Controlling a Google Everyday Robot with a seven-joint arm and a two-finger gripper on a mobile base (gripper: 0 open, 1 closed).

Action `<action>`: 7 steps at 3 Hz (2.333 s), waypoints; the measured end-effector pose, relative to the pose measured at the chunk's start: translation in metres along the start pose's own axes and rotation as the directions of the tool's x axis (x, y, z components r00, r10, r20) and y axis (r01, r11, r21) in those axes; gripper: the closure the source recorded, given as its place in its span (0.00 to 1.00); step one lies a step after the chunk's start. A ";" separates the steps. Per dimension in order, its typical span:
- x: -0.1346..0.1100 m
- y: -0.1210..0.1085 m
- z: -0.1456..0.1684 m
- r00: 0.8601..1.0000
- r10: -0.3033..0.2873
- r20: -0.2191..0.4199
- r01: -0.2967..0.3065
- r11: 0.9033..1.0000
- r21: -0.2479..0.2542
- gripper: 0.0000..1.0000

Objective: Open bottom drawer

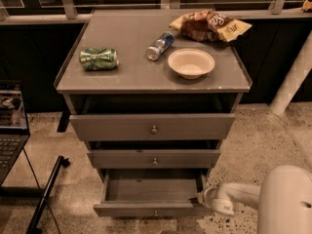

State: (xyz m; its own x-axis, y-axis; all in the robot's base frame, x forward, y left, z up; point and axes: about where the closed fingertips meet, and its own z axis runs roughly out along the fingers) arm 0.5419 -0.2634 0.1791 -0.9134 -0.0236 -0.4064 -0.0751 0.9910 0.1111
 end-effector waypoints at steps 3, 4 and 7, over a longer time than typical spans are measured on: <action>0.016 0.014 0.003 0.998 -0.040 -0.051 0.038 0.999 -0.032 1.00; 0.014 0.014 0.000 0.998 -0.040 -0.051 0.038 0.999 -0.032 1.00; 0.028 0.014 -0.004 0.997 -0.024 -0.069 0.020 0.998 -0.056 1.00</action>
Offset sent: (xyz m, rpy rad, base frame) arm -0.0310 0.0488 -0.0419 -0.0031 0.1635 0.3050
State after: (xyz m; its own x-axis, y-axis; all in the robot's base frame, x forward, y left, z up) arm 0.5137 -0.2505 0.1724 -0.9368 -0.0566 -0.3452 -0.1157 0.9814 0.1533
